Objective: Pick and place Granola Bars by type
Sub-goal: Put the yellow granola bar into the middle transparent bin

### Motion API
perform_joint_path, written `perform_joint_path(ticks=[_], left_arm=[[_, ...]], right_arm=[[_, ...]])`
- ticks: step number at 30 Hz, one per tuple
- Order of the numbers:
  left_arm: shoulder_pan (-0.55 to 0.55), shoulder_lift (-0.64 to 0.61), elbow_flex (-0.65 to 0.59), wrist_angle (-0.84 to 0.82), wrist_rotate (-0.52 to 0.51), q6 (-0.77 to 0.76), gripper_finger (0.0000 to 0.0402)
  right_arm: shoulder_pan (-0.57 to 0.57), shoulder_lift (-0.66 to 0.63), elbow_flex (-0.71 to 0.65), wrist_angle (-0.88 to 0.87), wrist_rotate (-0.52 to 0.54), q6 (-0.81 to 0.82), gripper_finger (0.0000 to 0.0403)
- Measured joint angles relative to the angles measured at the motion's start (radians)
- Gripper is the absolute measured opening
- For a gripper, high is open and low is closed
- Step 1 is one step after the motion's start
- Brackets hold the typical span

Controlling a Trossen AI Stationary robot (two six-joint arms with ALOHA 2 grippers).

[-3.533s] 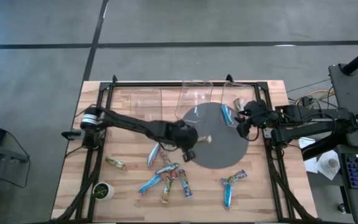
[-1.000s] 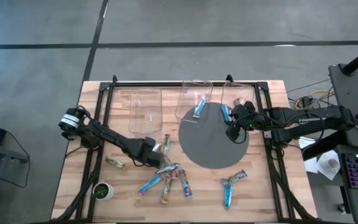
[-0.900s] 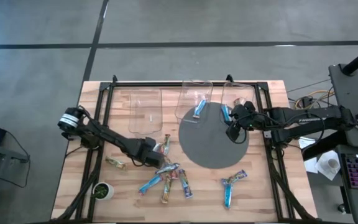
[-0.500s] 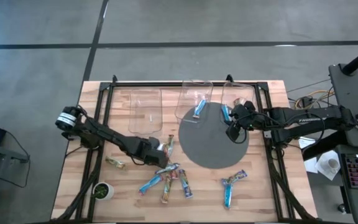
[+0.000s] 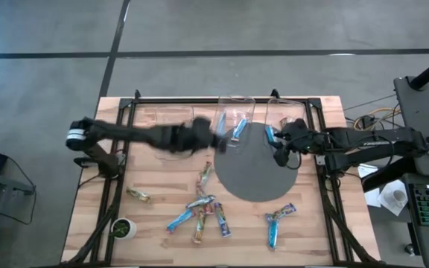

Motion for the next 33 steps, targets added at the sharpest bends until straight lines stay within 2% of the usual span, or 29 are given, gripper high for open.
perform_joint_path(ticks=[4,7,10,15,19,24,30,33], left_arm=[[0.175,0.110,0.106,0.039,0.101,0.169,0.0038],[0.257,0.215,0.179,0.032,0.184,0.199,0.0044],[0.289,0.308,0.259,0.032,0.305,0.210,0.0066],[0.290,0.426,0.395,-0.059,0.337,0.267,0.0132],[0.279,0.455,0.462,-0.199,0.337,0.278,0.0170],[0.227,0.385,0.469,-0.329,0.335,0.346,0.0178],[0.056,0.258,0.463,-0.526,0.354,0.387,0.0179],[-0.056,0.218,0.440,-0.641,0.345,0.385,0.0179]], right_arm=[[0.001,-0.054,0.000,-0.005,0.000,0.022,0.0173],[0.002,-0.087,0.000,-0.015,-0.002,0.035,0.0173],[0.003,-0.113,0.000,-0.017,-0.003,0.042,0.0173],[0.003,-0.145,0.000,-0.043,-0.003,0.060,0.0173],[0.003,-0.158,0.000,-0.089,-0.002,0.061,0.0173],[0.003,-0.154,-0.002,-0.119,-0.002,0.057,0.0173],[0.003,-0.133,-0.022,-0.092,-0.002,0.028,0.0173],[0.002,-0.119,-0.045,-0.024,-0.001,0.001,0.0173]])
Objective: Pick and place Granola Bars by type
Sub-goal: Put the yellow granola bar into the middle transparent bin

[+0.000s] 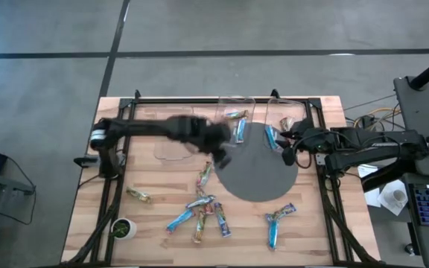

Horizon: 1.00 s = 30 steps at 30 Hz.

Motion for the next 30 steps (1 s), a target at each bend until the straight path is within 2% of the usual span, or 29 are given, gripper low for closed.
perform_joint_path(ticks=[3,8,10,15,20,25,30], left_arm=[[-0.110,-0.027,-0.042,-0.101,-0.001,-0.055,0.0179],[-0.238,-0.036,-0.144,-0.160,0.019,-0.309,0.0179],[-0.276,-0.036,-0.189,-0.183,0.045,-0.347,0.0179],[-0.383,-0.045,-0.307,-0.272,0.053,-0.325,0.0179],[-0.450,-0.096,-0.444,-0.278,0.127,-0.307,0.0178],[-0.503,-0.197,-0.597,-0.275,0.161,-0.312,0.0178],[-0.537,-0.326,-0.735,-0.194,0.158,-0.249,0.0178]], right_arm=[[0.000,0.022,-0.023,0.078,-0.002,-0.049,0.0173],[-0.002,0.076,-0.031,0.156,-0.022,-0.114,0.0173],[-0.003,0.107,-0.029,0.166,-0.034,-0.137,0.0173],[-0.002,0.176,-0.027,0.177,-0.068,-0.150,0.0173],[-0.002,0.228,-0.027,0.185,-0.132,-0.148,0.0173],[-0.002,0.244,-0.027,0.203,-0.139,-0.147,0.0173],[-0.002,0.242,-0.026,0.208,-0.139,-0.126,0.0173]])
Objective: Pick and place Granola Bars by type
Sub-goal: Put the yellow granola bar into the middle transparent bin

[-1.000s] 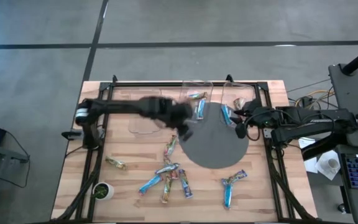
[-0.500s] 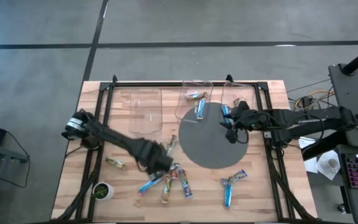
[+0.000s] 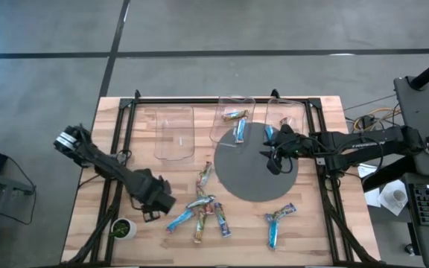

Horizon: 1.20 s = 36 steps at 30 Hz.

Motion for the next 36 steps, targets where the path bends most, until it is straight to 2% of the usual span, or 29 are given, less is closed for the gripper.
perform_joint_path(ticks=[4,8,13,20,24,29,32,36], left_arm=[[0.002,-0.078,-0.110,0.121,-0.004,0.068,0.0178],[-0.001,-0.122,-0.198,0.171,0.000,0.126,0.0178],[0.000,-0.127,-0.280,0.220,0.000,0.160,0.0178],[0.000,-0.124,-0.399,0.412,0.007,0.155,0.0178],[0.001,-0.123,-0.413,0.420,0.005,0.092,0.0163],[0.004,-0.120,-0.395,0.422,0.006,0.020,0.0101],[0.010,-0.120,-0.356,0.439,0.014,-0.031,0.0069],[0.034,-0.120,-0.280,0.440,0.010,-0.081,0.0052]], right_arm=[[0.000,0.002,0.000,0.018,0.008,0.027,0.0173],[-0.001,0.002,0.000,0.020,0.009,0.056,0.0173],[0.000,0.002,0.000,0.020,0.011,0.085,0.0173],[0.000,0.002,0.000,0.020,0.011,0.085,0.0173],[0.000,0.002,0.000,0.021,0.011,0.089,0.0173],[0.000,-0.005,0.003,0.023,0.054,0.161,0.0173],[0.000,-0.014,0.017,0.052,0.066,0.159,0.0173],[-0.001,-0.026,0.044,0.089,0.090,0.116,0.0173]])
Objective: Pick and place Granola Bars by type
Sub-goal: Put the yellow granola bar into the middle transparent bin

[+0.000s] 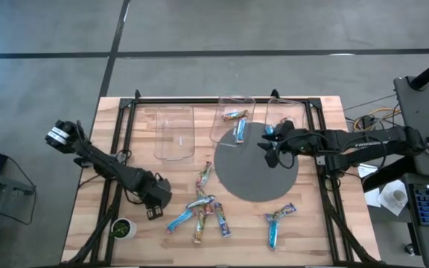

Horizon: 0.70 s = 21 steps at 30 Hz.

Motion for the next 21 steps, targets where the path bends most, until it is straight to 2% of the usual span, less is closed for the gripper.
perform_joint_path(ticks=[3,7,10,13,18,21], left_arm=[[0.036,-0.001,0.081,-0.005,-0.017,-0.012,0.0050],[0.128,-0.002,0.226,-0.001,-0.098,0.009,0.0048],[0.257,-0.001,0.335,0.019,-0.132,0.039,0.0048],[0.437,0.008,0.419,0.091,-0.133,0.044,0.0048],[0.734,0.072,0.513,0.243,-0.041,0.074,0.0048],[0.847,0.161,0.577,0.304,0.061,0.117,0.0048]], right_arm=[[0.000,0.000,0.031,0.005,0.013,-0.047,0.0173],[0.000,-0.001,0.067,0.003,0.023,-0.089,0.0173],[0.000,-0.008,0.094,0.001,0.024,-0.087,0.0173],[0.000,-0.024,0.116,0.000,0.024,-0.085,0.0173],[0.000,-0.078,0.129,-0.003,0.024,-0.085,0.0173],[0.000,-0.113,0.127,-0.023,0.025,-0.082,0.0173]])
